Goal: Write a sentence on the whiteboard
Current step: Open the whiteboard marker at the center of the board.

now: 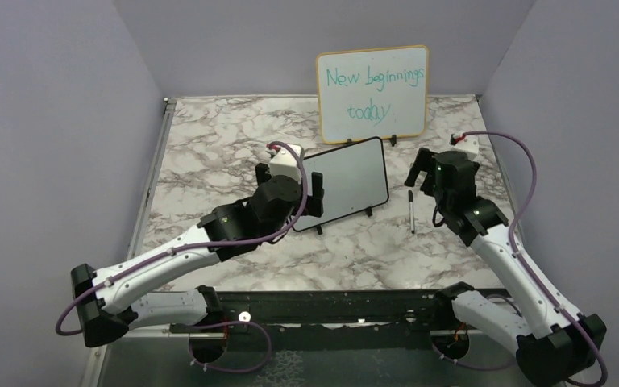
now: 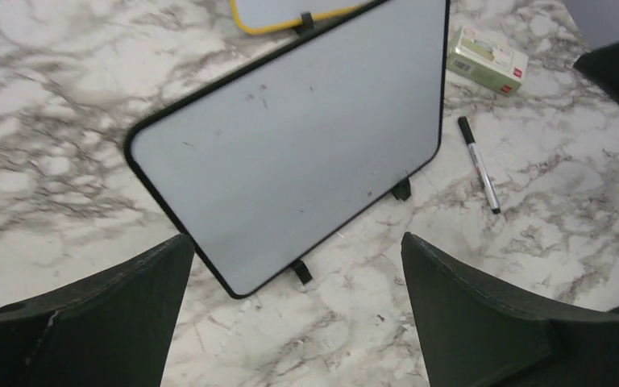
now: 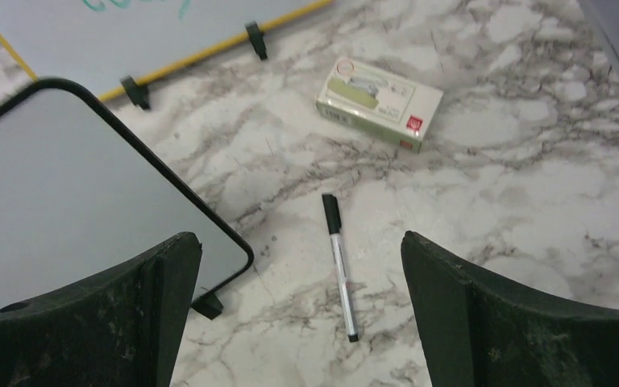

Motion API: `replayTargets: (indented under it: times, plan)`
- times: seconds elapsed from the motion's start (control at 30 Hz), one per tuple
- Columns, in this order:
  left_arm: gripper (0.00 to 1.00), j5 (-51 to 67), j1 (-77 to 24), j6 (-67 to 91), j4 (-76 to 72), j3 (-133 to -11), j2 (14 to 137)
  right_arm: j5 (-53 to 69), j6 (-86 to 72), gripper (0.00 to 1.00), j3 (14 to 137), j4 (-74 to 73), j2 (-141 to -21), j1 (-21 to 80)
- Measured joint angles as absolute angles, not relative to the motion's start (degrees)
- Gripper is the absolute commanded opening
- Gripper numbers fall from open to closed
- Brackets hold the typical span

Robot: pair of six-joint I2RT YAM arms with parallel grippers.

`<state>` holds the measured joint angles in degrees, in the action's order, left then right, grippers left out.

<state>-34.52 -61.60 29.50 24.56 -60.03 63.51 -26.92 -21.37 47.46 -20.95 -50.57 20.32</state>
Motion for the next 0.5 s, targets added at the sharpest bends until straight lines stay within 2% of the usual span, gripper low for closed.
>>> replayTargets:
  times: [0.23,0.5]
  plan:
    - [0.99,-32.9,-51.7,19.3,26.0,-61.9,57.5,-26.7,-27.4,1.0,52.0,-32.8,-62.7,20.3]
    - [0.99,-28.4,-39.9,13.7,25.8,-61.9,55.7,-26.7,-27.8,1.0,52.1,-35.2,-65.2,20.3]
